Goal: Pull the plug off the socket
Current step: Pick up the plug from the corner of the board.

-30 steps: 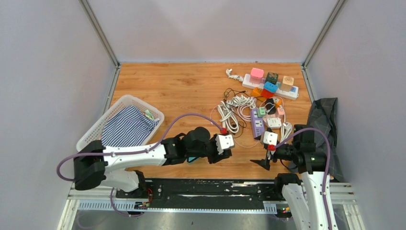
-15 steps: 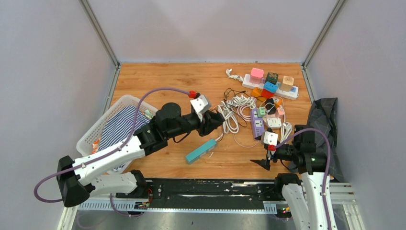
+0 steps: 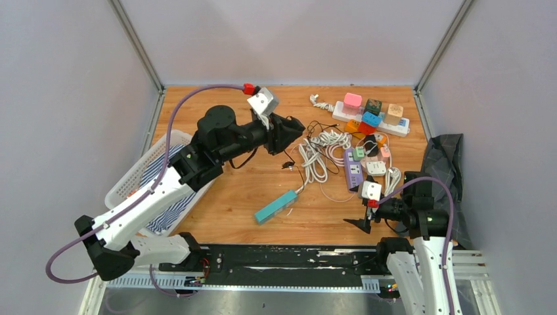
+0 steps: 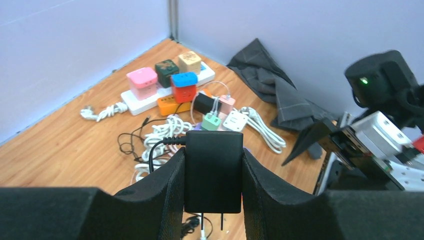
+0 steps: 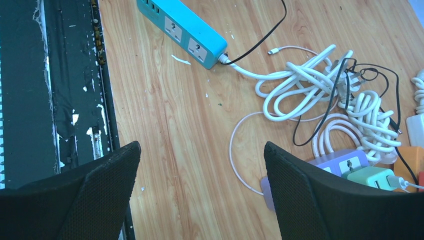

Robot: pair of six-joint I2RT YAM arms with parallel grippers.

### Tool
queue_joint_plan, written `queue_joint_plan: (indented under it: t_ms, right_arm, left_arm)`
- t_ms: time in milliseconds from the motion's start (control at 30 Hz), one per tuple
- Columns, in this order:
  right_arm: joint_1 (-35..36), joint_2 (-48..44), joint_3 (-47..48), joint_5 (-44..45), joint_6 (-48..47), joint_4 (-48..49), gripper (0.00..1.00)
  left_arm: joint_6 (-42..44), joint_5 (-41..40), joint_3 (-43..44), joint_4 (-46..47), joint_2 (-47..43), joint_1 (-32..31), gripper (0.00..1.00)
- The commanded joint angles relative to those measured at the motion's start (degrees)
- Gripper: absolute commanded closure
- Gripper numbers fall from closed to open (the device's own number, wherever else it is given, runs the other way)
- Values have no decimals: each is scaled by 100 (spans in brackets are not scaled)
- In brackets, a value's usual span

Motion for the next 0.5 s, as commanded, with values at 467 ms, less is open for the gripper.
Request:
queue_joint_plan:
  t_ms: [467]
  right_arm:
    - [-101,-73,-80,-196,-119,-204,6]
  left_arm:
    - [-874,127,1840,-616,771,916,100]
